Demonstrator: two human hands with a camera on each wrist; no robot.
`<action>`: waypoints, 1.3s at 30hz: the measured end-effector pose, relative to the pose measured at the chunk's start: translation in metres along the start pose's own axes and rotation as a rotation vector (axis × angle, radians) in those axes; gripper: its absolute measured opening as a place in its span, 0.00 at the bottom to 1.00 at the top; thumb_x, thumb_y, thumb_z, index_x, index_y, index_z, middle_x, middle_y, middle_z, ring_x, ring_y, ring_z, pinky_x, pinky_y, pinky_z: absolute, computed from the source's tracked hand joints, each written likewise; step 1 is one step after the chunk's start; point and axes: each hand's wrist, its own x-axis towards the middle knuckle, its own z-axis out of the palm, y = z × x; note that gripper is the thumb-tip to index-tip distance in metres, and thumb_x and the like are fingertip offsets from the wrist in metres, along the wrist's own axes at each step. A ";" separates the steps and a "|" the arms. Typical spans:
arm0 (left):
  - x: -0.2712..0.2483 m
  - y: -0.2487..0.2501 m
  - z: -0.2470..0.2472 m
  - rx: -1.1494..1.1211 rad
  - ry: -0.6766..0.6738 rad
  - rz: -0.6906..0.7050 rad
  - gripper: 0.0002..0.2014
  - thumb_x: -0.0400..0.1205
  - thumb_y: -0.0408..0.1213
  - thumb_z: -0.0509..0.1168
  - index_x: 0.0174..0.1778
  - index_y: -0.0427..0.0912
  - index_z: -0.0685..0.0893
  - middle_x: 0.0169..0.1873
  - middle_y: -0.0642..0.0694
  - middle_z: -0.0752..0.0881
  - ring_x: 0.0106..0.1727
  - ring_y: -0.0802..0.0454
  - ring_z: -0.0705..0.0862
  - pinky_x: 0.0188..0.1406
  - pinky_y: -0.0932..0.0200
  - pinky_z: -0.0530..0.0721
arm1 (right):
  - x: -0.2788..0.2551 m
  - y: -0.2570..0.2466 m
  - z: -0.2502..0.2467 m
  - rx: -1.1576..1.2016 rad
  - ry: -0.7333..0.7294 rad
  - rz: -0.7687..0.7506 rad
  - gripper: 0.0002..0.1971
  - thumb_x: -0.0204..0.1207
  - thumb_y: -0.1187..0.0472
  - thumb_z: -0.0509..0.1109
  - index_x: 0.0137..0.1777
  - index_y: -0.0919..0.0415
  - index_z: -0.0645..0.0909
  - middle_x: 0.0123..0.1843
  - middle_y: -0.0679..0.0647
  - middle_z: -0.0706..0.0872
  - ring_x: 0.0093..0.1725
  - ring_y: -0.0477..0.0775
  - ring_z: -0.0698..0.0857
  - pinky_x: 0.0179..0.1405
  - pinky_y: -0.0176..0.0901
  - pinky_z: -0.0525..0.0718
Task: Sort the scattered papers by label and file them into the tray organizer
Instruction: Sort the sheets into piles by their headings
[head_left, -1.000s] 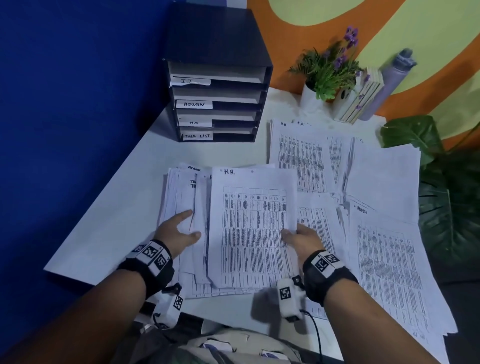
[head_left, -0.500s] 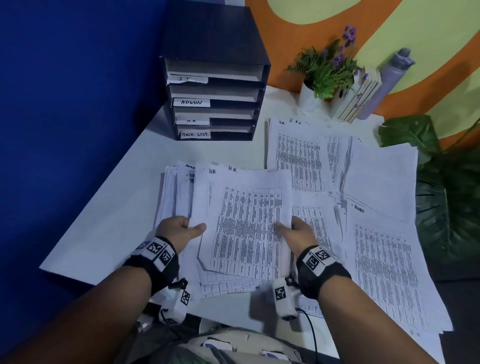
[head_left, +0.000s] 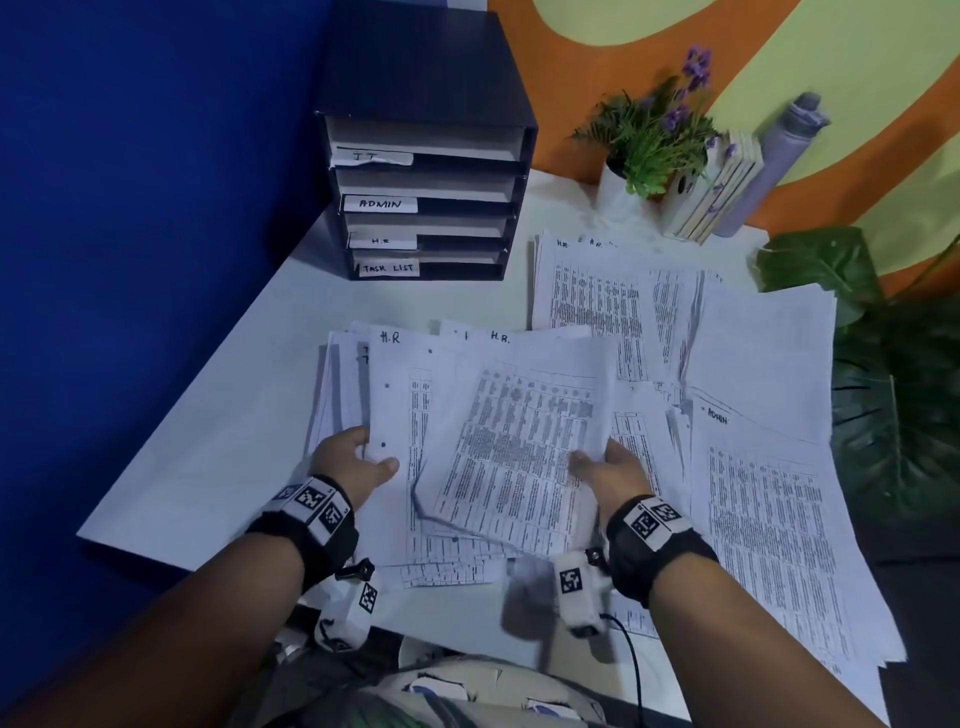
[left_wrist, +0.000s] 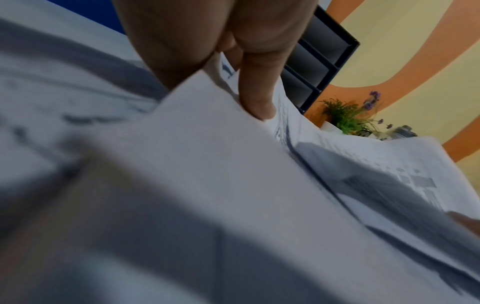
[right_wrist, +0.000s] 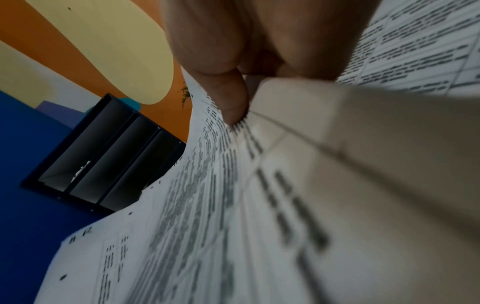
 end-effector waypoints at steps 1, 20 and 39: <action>-0.002 0.003 0.002 0.002 -0.016 0.008 0.16 0.74 0.32 0.76 0.58 0.43 0.85 0.50 0.49 0.85 0.52 0.48 0.83 0.52 0.63 0.75 | -0.002 -0.001 0.003 0.003 -0.030 -0.004 0.11 0.77 0.61 0.73 0.56 0.63 0.81 0.51 0.62 0.87 0.49 0.60 0.87 0.51 0.52 0.87; 0.014 0.022 0.023 0.199 -0.026 0.028 0.10 0.87 0.35 0.55 0.52 0.35 0.81 0.53 0.37 0.81 0.48 0.43 0.79 0.47 0.57 0.75 | -0.004 -0.024 0.014 -0.071 -0.112 -0.211 0.27 0.78 0.54 0.70 0.75 0.53 0.65 0.67 0.50 0.80 0.65 0.53 0.80 0.66 0.52 0.78; 0.016 0.006 0.005 0.103 0.177 0.025 0.28 0.77 0.36 0.73 0.72 0.58 0.72 0.74 0.50 0.74 0.56 0.50 0.81 0.52 0.62 0.74 | 0.069 -0.080 -0.060 -0.219 0.220 -0.126 0.27 0.78 0.74 0.60 0.76 0.60 0.64 0.66 0.64 0.79 0.61 0.67 0.81 0.50 0.51 0.82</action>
